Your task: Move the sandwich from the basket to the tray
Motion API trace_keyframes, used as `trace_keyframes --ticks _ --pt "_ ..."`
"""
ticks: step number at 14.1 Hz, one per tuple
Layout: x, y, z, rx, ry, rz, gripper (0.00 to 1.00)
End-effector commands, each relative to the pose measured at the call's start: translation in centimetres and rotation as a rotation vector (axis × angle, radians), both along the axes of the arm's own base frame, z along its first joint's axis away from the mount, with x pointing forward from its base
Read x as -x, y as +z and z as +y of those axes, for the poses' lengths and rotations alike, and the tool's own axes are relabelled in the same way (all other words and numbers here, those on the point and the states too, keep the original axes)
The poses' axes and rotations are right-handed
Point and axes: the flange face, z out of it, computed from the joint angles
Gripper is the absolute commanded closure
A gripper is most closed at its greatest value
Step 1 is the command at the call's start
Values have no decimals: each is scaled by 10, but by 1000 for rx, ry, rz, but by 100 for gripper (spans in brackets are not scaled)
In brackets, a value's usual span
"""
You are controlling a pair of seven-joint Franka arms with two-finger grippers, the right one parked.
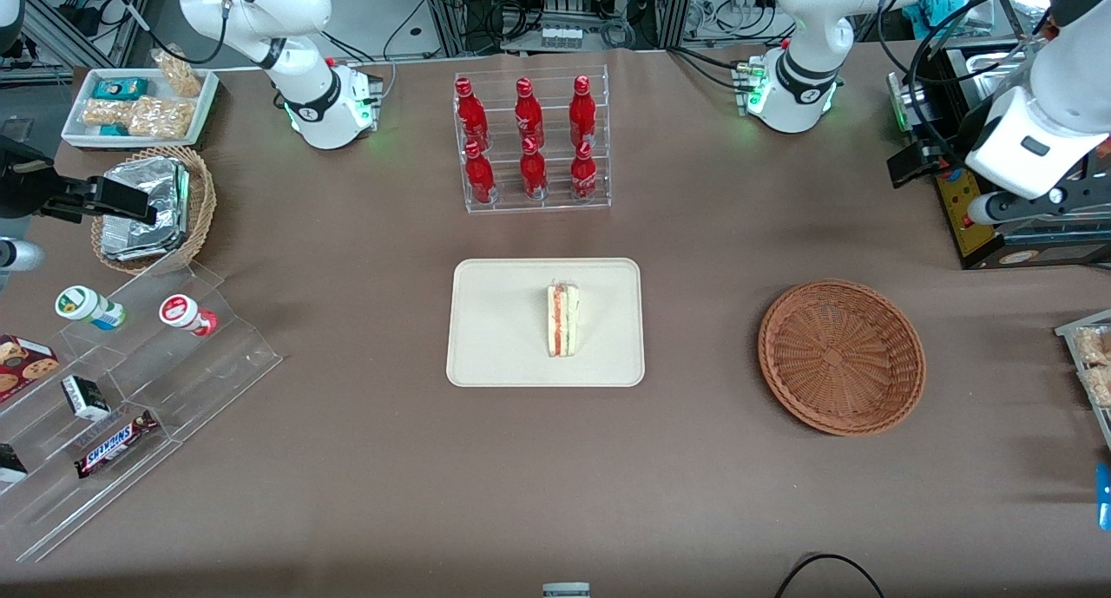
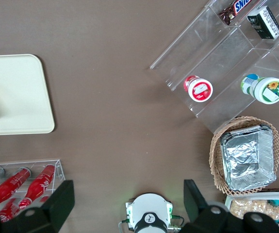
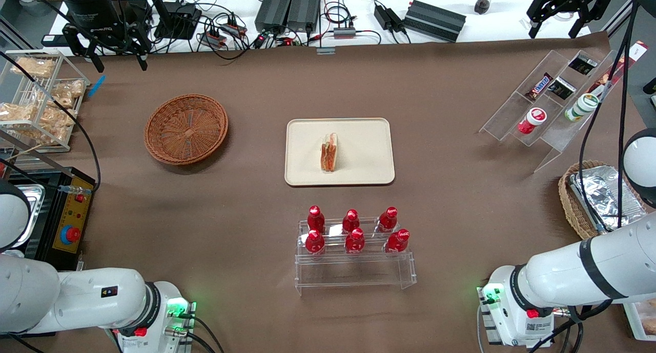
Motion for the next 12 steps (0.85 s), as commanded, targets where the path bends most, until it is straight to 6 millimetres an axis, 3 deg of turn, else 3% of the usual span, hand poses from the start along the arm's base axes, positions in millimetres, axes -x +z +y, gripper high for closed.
trace_keyframes --ticks 1,3,4,12 --pt "6 1 6 35 -7 -18 0" --pt "5 -4 7 69 3 -31 0" --pt "3 -2 22 95 40 -35 0" --pt "-1 0 15 87 22 -64 0"
